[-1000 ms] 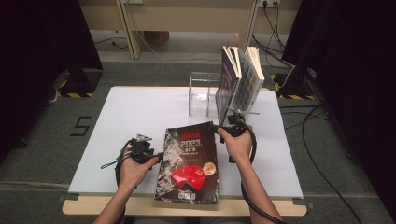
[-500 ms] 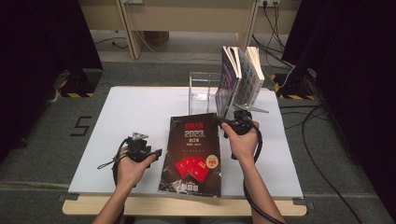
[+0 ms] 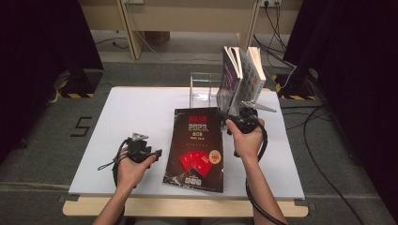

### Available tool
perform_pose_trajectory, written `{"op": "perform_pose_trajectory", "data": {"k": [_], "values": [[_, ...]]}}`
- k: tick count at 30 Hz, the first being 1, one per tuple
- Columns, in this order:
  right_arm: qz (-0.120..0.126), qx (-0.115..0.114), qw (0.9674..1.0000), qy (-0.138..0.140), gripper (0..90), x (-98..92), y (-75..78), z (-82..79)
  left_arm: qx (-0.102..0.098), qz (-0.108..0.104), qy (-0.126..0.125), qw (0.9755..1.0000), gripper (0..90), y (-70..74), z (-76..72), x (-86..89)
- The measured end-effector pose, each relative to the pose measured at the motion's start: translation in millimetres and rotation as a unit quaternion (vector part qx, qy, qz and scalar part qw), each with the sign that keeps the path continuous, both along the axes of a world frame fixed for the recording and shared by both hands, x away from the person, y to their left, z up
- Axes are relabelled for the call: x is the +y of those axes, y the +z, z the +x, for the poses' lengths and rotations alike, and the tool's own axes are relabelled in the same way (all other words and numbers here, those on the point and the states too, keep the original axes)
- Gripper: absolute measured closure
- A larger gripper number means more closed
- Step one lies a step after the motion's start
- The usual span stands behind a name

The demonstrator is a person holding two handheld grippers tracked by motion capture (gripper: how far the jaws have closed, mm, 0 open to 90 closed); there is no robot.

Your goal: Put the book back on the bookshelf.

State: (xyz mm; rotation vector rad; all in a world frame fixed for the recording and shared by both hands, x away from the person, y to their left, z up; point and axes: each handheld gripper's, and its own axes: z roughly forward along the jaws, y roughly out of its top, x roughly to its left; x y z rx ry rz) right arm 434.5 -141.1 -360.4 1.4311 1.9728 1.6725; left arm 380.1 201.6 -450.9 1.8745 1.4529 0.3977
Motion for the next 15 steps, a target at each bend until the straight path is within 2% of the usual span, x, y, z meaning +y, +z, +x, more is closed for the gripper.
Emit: {"op": "perform_pose_trajectory", "data": {"k": [15], "values": [[0.013,-0.046,0.9989,-0.001,87.9,-4.4,19.6,-5.7,-0.001,-0.002,0.001,1.0,49.9,0.6,-0.2,0.4]]}}
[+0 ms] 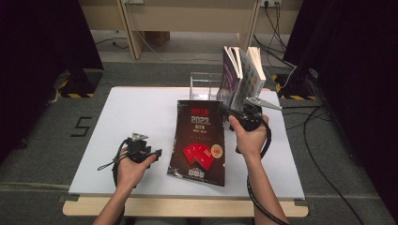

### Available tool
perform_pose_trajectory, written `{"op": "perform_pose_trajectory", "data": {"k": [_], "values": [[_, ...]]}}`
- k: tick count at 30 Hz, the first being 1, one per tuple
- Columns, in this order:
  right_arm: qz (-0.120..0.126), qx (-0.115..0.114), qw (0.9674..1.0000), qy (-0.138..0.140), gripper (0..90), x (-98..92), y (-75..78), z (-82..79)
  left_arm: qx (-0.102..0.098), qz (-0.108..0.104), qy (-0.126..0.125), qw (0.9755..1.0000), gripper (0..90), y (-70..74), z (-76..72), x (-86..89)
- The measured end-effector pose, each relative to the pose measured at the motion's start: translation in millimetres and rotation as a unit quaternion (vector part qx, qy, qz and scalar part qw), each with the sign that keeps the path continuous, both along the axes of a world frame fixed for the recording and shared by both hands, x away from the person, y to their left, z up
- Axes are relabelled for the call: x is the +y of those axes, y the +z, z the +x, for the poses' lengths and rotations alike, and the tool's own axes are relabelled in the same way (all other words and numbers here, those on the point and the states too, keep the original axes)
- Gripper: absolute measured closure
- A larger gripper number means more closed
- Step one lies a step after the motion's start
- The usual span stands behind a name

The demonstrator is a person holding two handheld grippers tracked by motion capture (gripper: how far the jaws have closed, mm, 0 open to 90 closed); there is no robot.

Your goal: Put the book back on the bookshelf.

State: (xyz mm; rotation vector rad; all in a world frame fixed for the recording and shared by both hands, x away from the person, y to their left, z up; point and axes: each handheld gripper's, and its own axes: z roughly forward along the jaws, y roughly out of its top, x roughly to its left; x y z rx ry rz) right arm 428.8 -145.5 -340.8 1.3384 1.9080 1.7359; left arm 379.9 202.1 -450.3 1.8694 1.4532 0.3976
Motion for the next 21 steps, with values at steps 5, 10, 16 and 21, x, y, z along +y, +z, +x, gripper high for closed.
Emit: {"op": "perform_pose_trajectory", "data": {"k": [5,10,16,21], "values": [[0.001,-0.012,0.9999,-0.002,87.8,0.0,4.2,-1.5,-0.002,0.0,0.002,1.0,49.6,0.7,-0.2,0.5],[0.003,-0.021,0.9998,-0.004,87.8,-0.4,8.5,-2.8,-0.005,-0.001,0.003,1.0,49.4,0.8,-0.2,1.0],[0.008,-0.04,0.9991,-0.01,87.8,-2.2,14.1,-6.3,-0.006,0.0,0.004,1.0,49.0,1.2,-0.4,1.2],[0.01,-0.062,0.9979,-0.016,87.9,-3.2,22.0,-9.4,-0.006,0.0,0.004,1.0,48.7,1.1,-0.4,1.1]]}}
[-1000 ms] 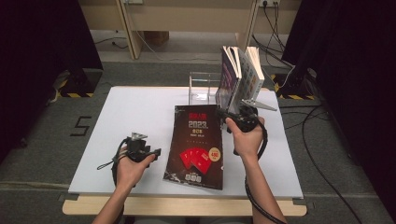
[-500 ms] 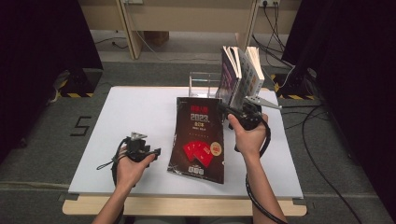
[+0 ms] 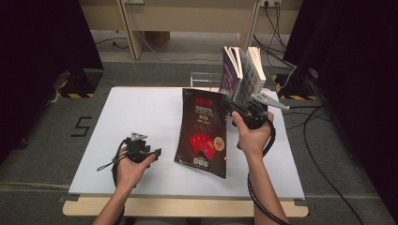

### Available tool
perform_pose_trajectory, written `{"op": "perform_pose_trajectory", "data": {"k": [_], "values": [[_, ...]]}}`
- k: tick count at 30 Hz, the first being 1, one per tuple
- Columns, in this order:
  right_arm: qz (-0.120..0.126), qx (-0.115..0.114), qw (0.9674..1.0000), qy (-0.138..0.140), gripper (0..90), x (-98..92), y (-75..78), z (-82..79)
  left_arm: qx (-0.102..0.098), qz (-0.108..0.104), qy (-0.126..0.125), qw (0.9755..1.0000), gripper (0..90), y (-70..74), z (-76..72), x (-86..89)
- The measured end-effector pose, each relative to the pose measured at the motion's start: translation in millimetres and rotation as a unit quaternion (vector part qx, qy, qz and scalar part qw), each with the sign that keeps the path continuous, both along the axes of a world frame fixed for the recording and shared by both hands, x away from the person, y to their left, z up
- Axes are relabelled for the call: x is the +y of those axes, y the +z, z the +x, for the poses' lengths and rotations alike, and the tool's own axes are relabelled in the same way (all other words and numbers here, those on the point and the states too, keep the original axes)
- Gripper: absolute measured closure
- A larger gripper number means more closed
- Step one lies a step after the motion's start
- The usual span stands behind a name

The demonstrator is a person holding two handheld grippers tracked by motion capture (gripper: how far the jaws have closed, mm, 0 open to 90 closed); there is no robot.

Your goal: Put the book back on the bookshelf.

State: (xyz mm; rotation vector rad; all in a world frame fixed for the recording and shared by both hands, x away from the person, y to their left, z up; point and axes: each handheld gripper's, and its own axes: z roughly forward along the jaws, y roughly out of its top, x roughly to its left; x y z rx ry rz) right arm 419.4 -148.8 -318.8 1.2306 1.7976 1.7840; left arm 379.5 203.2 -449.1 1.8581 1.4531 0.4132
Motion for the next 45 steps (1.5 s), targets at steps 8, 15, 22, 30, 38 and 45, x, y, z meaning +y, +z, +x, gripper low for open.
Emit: {"op": "perform_pose_trajectory", "data": {"k": [8,15,22,30,38,45], "values": [[0.0,-0.012,0.9999,0.001,87.8,-0.5,5.7,-1.4,0.002,0.001,-0.001,1.0,48.6,-1.0,0.2,-0.2],[0.001,-0.025,0.9997,-0.007,87.9,-2.2,10.7,-2.6,0.002,0.0,-0.001,1.0,48.5,-1.8,0.4,-1.0],[-0.001,-0.037,0.9992,-0.016,87.9,-3.4,16.1,-2.1,0.003,0.003,-0.003,1.0,48.4,-2.2,0.5,-0.6],[0.004,-0.054,0.9981,-0.028,87.8,-4.0,25.1,-2.8,0.003,0.002,-0.002,1.0,48.1,-2.5,0.4,-0.3],[0.006,-0.073,0.9966,-0.039,87.8,-1.8,31.0,-0.2,0.002,0.001,-0.001,1.0,48.0,-3.2,0.9,0.2],[0.006,-0.077,0.9961,-0.043,87.8,4.7,32.8,5.2,0.001,0.0,0.0,1.0,47.8,-4.3,1.3,1.0]]}}
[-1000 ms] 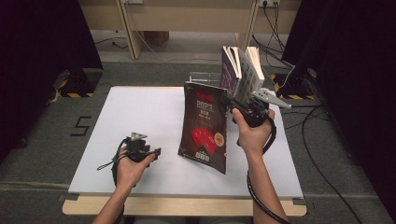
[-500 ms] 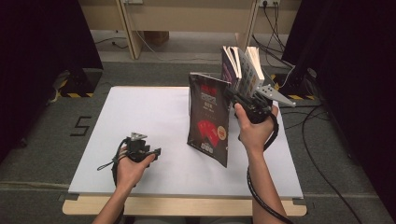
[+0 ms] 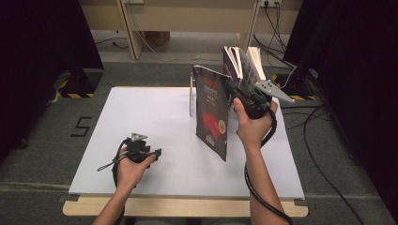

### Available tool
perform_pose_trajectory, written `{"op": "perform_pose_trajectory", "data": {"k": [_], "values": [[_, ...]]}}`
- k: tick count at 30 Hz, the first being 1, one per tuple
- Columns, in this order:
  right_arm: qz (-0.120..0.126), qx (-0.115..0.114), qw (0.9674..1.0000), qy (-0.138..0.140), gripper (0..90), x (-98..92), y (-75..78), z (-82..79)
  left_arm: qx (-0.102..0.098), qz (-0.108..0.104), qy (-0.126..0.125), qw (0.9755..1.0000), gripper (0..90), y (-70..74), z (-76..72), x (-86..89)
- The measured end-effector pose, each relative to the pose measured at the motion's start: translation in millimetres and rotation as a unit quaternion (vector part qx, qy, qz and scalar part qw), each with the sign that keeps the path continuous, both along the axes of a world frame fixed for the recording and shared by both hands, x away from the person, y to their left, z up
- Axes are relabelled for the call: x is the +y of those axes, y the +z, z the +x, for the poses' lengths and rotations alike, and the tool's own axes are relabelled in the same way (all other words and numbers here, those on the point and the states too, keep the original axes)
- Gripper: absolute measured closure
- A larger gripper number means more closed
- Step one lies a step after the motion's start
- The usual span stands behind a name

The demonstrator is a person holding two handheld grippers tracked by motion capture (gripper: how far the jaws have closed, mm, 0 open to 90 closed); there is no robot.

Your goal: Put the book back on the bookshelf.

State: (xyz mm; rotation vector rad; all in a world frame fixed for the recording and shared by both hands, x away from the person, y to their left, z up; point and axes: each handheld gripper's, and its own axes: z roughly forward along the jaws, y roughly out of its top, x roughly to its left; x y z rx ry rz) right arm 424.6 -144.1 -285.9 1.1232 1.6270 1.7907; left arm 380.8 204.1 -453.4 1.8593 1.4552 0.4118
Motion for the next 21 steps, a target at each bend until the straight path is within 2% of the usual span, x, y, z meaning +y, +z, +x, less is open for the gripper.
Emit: {"op": "perform_pose_trajectory", "data": {"k": [21], "values": [[-0.002,-0.02,0.9997,-0.016,87.8,10.9,2.7,18.7,0.002,0.0,0.003,1.0,47.3,-2.3,0.8,1.1]]}}
